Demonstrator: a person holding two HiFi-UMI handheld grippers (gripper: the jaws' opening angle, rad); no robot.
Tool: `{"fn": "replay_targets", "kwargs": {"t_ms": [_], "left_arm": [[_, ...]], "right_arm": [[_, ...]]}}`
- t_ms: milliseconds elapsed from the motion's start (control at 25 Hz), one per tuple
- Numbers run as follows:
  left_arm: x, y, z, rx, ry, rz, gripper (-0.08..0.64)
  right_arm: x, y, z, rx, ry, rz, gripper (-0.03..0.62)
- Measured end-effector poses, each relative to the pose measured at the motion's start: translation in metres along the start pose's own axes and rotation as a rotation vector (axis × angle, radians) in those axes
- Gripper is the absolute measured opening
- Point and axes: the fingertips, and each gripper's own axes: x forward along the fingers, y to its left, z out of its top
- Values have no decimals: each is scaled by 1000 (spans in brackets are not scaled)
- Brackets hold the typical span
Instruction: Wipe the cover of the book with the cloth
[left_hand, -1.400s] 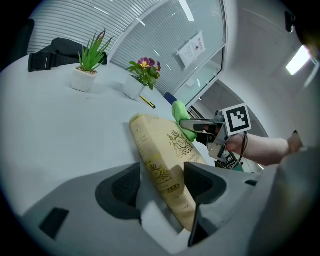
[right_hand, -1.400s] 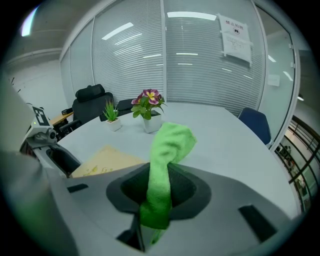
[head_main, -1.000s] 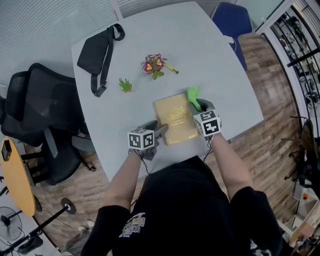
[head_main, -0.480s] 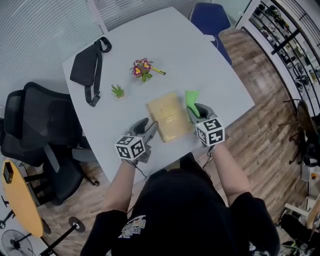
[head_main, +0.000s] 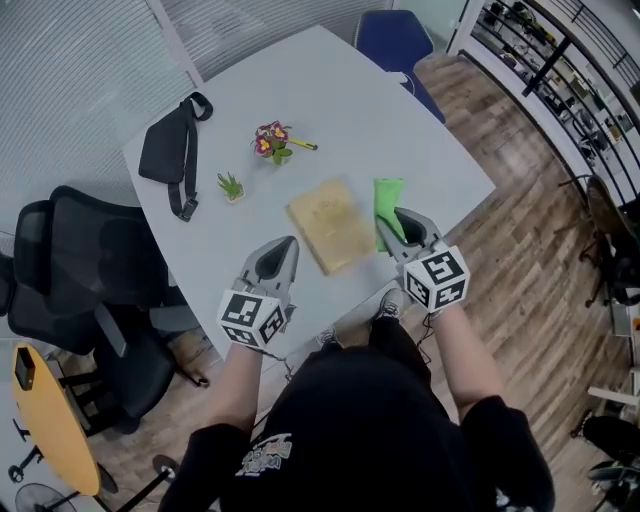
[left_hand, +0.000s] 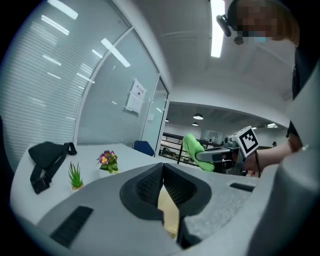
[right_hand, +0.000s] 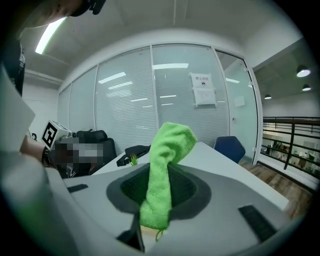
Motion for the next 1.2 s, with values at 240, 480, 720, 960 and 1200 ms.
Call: {"fn": "replay_targets", "kwargs": {"t_ms": [240,480,720,960,1200], "left_arm": [[-16,-47,26,180,-23,43,6],[-28,-98,24,163,-53,193,5],[-47,-175,7,123,-94,353,6],[-80,-240,-11,105,-95,470,6],[-104,-270,-23,88,-94,511,6]], "right_arm": [[-46,9,34,-54,-99,58,98],[-93,2,41,-88,-140,161,98],[-155,-3,18,-88,-144,277,98],[-194,21,-12,-73,-120,405,98],[-220,41,-23,-64,-127,460,97]]}}
